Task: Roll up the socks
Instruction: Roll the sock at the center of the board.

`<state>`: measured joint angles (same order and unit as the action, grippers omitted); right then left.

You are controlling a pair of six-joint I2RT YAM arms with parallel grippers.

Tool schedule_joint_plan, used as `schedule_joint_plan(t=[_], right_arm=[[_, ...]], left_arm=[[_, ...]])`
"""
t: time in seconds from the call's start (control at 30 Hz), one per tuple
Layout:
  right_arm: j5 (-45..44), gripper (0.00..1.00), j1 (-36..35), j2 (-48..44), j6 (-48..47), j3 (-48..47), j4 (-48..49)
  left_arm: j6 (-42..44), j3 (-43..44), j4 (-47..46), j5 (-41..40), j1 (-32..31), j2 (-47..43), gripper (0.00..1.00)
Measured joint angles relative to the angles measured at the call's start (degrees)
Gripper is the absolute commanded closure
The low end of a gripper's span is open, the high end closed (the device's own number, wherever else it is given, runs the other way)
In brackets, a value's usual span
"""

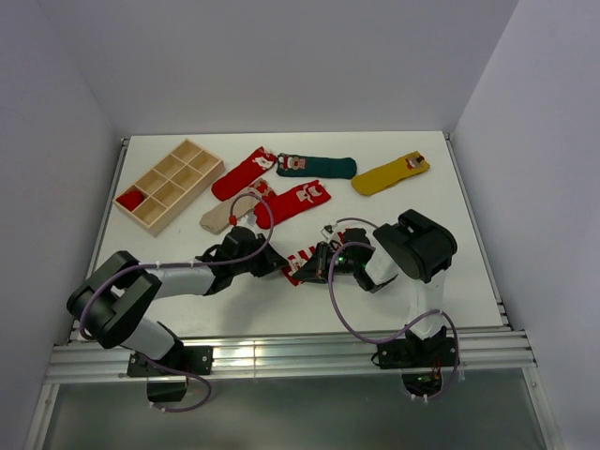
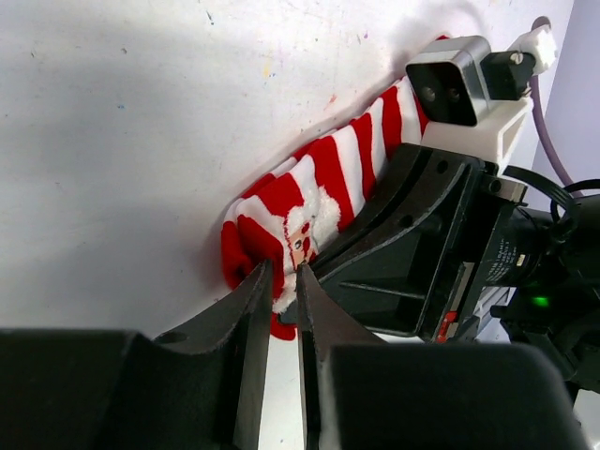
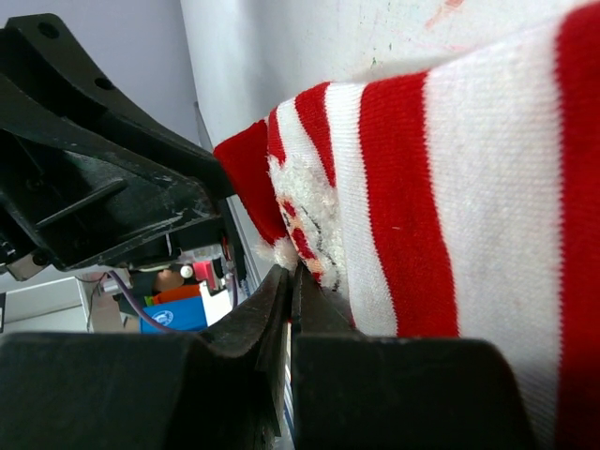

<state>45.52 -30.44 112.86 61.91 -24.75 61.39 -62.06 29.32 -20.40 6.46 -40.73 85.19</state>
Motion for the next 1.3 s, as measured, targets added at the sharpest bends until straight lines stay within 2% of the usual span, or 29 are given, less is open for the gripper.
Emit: schedule_joint_plan(t=[0.53,0.7,1.0,1.3], right_arm=[[0.0,1.00,0.0,-0.3,-0.4,-0.5,-1.8],[0.0,1.00,0.0,-0.3,-0.4,-0.7,-2.1],[0.0,1.00,0.0,-0.3,-0.5,-0.7,-2.3],[0.0,1.00,0.0,-0.6,-0.9,-0.8,-2.7]], left_arm=[[-2.1,0.5,-3.2,0.8,0.0,5.5,0.80],[-2.3,0.0,-2.1,-0.1,0.0,3.4,0.71],[-3.5,-2.0,5.0,-6.4,0.0,-9.8,0.56],[-4.1,-2.0,6.3,-6.7,0.0,-4.2,0.55]])
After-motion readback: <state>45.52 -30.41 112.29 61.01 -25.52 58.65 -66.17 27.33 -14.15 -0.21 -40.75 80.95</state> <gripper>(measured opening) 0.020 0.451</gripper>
